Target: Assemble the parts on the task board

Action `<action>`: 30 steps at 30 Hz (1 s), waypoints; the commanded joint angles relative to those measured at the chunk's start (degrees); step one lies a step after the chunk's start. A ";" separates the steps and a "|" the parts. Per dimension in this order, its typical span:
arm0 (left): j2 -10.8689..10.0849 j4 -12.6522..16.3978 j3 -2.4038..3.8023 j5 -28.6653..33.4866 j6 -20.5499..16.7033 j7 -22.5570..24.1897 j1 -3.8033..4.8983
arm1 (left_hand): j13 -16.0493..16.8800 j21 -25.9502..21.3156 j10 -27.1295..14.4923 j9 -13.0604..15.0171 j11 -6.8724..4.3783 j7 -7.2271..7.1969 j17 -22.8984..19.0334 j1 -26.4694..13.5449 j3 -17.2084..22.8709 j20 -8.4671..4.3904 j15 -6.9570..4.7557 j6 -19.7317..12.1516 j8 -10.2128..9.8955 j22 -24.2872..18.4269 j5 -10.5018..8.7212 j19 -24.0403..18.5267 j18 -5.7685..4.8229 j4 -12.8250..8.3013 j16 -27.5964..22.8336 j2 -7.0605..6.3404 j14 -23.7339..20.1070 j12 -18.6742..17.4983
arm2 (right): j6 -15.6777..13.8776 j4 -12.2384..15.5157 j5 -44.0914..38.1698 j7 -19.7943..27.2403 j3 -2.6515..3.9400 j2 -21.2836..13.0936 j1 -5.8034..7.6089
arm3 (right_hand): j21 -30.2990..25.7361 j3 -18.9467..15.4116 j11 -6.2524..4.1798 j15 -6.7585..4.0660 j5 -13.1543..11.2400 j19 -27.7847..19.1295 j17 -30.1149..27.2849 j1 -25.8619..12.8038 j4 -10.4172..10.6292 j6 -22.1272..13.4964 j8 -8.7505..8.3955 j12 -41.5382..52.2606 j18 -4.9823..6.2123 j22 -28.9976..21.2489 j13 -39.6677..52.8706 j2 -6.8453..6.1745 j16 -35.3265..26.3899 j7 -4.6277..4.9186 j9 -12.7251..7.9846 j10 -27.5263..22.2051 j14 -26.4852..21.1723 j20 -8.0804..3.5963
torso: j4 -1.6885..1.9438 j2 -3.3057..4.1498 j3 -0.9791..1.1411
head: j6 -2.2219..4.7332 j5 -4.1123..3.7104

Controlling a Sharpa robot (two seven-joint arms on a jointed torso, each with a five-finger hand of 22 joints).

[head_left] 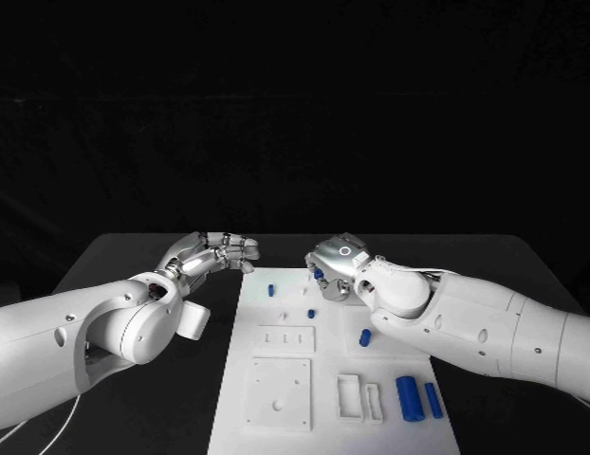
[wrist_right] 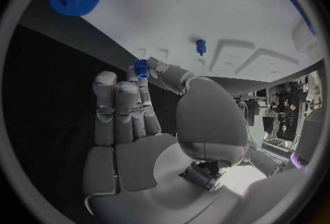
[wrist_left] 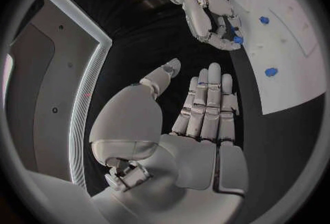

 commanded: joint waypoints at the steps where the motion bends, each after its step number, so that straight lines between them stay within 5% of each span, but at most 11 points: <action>1: 0.18 0.14 0.06 -0.29 0.57 0.27 0.17 | -0.07 -0.22 -0.39 -0.09 0.14 0.11 -0.08 0.21 0.19 -0.19 0.14 -0.16 -0.33 0.08 -0.20 0.37 -0.49 -0.21 0.19 -0.27 -0.14 -0.22 | -0.48 -0.64 -2.12 -0.59 0.02 0.59 0.00 | 0.39 -0.04 0.62 -0.97 0.36 0.42 -0.08 0.19 0.32 0.60 0.21 -0.04 3.67 1.15 0.05 -0.32 0.40 0.00 0.25 2.19 -0.93 -0.79 | 0.15 0.06 -0.06 | -0.02 0.17; 6: 0.38 0.05 0.06 -0.37 0.50 0.24 0.33 | -0.08 -0.23 -0.41 -0.09 0.15 0.12 -0.10 0.36 0.26 -0.18 0.15 -0.17 -0.36 0.11 -0.32 0.36 -0.49 -0.43 0.18 -0.31 -0.18 -0.31 | -0.29 -1.98 -2.12 -0.38 0.02 1.58 0.00 | 0.44 -0.04 0.62 -0.97 0.36 0.42 -0.10 0.24 0.37 0.61 0.22 -0.06 3.67 1.15 0.05 -0.37 0.44 -0.01 0.26 2.21 -0.93 -0.79 | 0.43 0.19 -0.29 | -0.05 0.05; 11: 0.43 0.22 0.06 -0.53 0.48 0.18 0.67 | -0.09 -0.24 -0.42 -0.09 0.14 0.12 -0.11 0.53 0.34 -0.16 0.16 -0.17 -0.38 0.14 -0.42 0.36 -0.49 -0.64 0.19 -0.34 -0.19 -0.38 | -0.27 -2.83 -2.04 -0.22 0.03 2.06 0.03 | 0.48 -0.05 0.62 -0.97 0.36 0.41 -0.11 0.26 0.41 0.62 0.22 -0.08 3.67 1.15 0.05 -0.41 0.46 -0.02 0.26 2.23 -0.93 -0.80 | 0.37 0.27 -0.27 | -0.16 0.34; 30: 0.53 1.25 0.06 -2.36 0.51 0.02 1.62 | -0.10 -0.26 -0.42 -0.08 0.14 0.14 -0.13 0.69 0.40 -0.14 0.19 -0.18 -0.41 0.19 -0.58 0.35 -0.50 -0.87 0.19 -0.41 -0.23 -0.48 | -0.20 -3.73 -1.07 0.65 0.03 2.88 0.21 | 0.60 -0.05 0.61 -0.98 0.36 0.37 -0.17 0.36 0.54 0.66 0.23 -0.13 3.67 1.14 0.05 -0.55 0.55 -0.03 0.28 2.30 -0.93 -0.80 | 1.43 1.25 -0.82 | -0.06 0.15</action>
